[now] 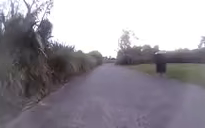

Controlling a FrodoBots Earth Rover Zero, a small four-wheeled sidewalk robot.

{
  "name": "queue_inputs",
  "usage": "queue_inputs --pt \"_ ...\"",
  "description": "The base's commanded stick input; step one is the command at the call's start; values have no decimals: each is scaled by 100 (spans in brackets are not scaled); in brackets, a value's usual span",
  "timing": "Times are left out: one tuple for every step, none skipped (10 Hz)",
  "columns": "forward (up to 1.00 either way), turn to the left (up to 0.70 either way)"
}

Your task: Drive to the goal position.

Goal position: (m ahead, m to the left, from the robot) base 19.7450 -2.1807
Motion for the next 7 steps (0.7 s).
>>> queue_inputs --pt "85 0" --pt "85 0" --pt "85 0" --pt "85 -34" --pt "85 -34" --pt "85 -34" --pt "85 -34"
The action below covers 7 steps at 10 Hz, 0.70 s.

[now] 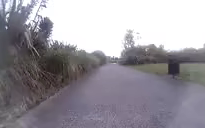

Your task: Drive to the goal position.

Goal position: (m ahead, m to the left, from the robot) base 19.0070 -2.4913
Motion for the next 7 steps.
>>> queue_inputs --pt "85 -34" --pt "85 -34" --pt "85 -34" --pt "85 -34" --pt "85 0" --pt "85 0" --pt "85 0"
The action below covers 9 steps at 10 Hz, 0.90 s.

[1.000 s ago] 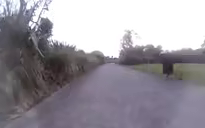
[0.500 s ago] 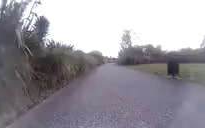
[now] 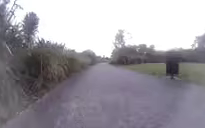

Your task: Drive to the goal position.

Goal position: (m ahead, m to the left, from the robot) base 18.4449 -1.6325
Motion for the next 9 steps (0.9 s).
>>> queue_inputs --pt "85 0" --pt "85 0" --pt "85 0" --pt "85 0" --pt "85 0" --pt "85 0" --pt "85 0" --pt "85 0" --pt "85 0"
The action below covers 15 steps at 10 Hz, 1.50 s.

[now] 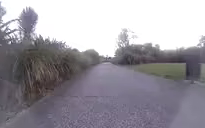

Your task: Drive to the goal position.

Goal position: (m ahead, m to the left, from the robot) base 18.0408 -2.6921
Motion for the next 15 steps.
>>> queue_inputs --pt "85 0" --pt "85 0" --pt "85 0" --pt "85 0" --pt "85 0" --pt "85 0" --pt "85 -1" --pt "85 -3" --pt "85 -6" --pt "85 -34" --pt "85 -34" --pt "85 -34" --pt "85 -29" --pt "85 -18" --pt "85 -6"
